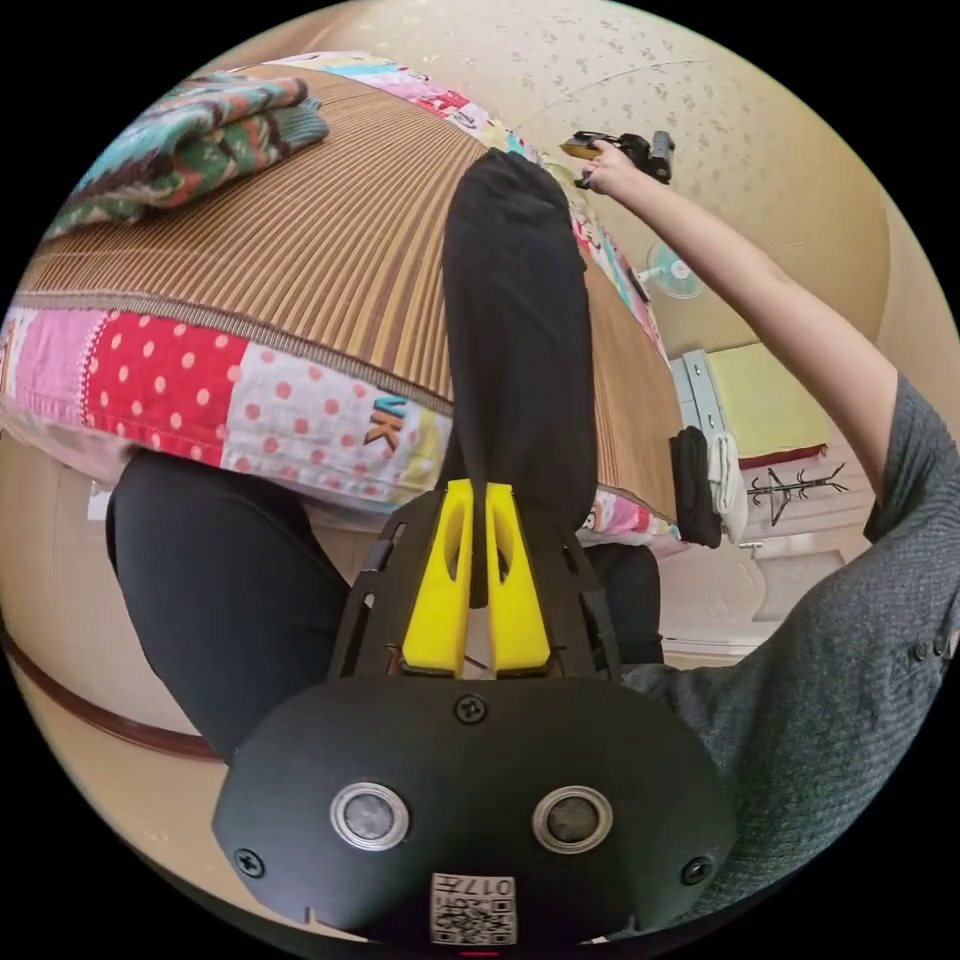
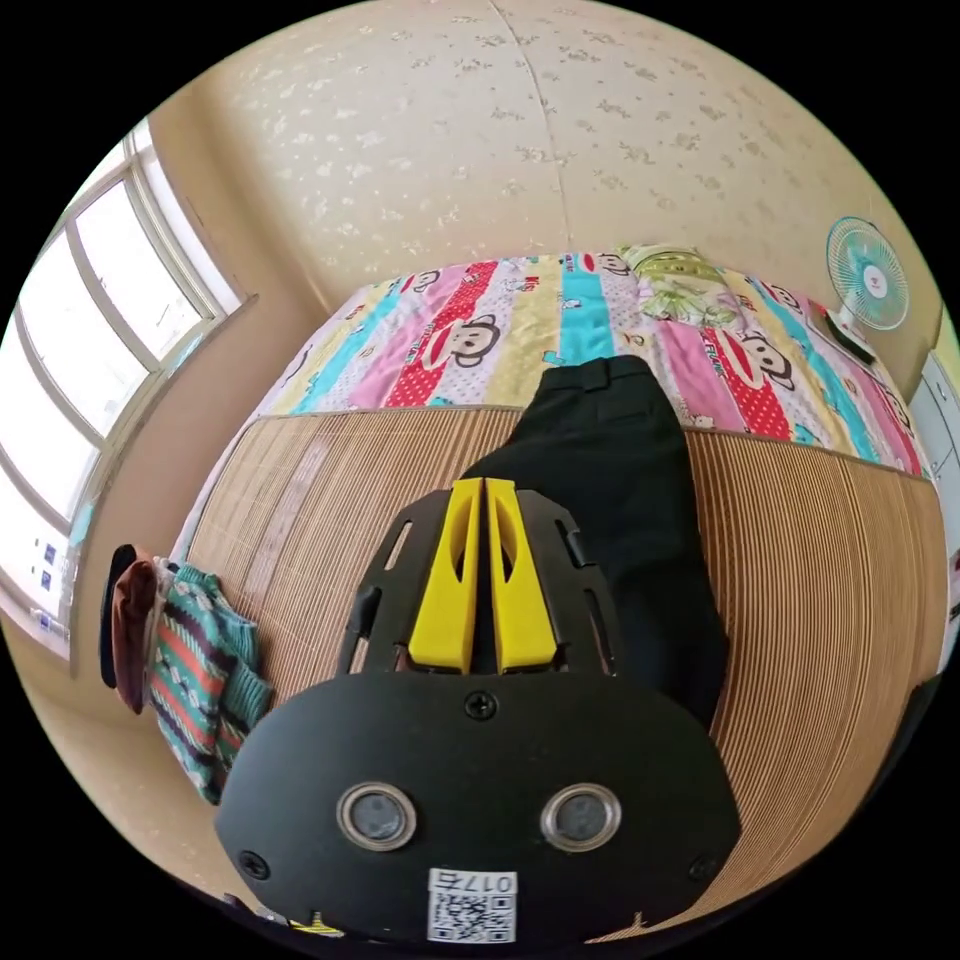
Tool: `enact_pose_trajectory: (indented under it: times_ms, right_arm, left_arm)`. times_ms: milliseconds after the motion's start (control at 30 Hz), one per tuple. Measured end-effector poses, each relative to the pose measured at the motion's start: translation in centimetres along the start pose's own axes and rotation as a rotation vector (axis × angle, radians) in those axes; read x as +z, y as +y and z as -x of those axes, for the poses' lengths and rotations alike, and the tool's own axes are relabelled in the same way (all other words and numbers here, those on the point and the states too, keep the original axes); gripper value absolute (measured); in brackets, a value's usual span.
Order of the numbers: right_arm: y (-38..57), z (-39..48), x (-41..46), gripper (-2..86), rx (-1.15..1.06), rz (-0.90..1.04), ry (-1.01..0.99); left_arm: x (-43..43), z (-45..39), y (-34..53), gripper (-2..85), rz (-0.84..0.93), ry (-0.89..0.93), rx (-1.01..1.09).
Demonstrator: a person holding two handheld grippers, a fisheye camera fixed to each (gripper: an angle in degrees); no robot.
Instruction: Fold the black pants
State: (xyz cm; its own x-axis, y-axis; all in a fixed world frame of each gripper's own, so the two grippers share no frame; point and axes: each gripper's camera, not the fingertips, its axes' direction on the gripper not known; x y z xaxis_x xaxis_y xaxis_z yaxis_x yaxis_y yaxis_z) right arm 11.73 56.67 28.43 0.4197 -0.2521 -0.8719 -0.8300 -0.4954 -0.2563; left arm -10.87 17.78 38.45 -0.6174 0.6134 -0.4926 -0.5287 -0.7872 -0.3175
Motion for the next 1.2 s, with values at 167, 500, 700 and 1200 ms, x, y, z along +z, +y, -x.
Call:
enact_pose_trajectory:
  times_ms: [167, 500, 700, 1200]
  right_arm:
    - [13.1, -2.5, -4.5, 4.8, -0.214, 0.106, -0.112]
    - [44.4, -15.3, -14.3, 9.9, -0.022, 0.261, -0.422]
    - [48.9, -15.1, -15.7, 10.5, 0.177, 0.141, -0.531]
    - [48.7, -14.3, -18.3, 2.3, 0.141, 0.260, -0.569]
  left_arm:
    - [1.5, 0.0, -0.1, -0.6, 0.033, 0.012, 0.029]
    - [3.8, -5.0, -1.8, -0.4, 0.139, -0.174, 0.170]
    - [7.2, -10.4, -2.6, -0.3, 0.208, -0.447, 0.240]
    - [9.2, -17.4, -1.0, 0.8, 0.129, -0.617, 0.275]
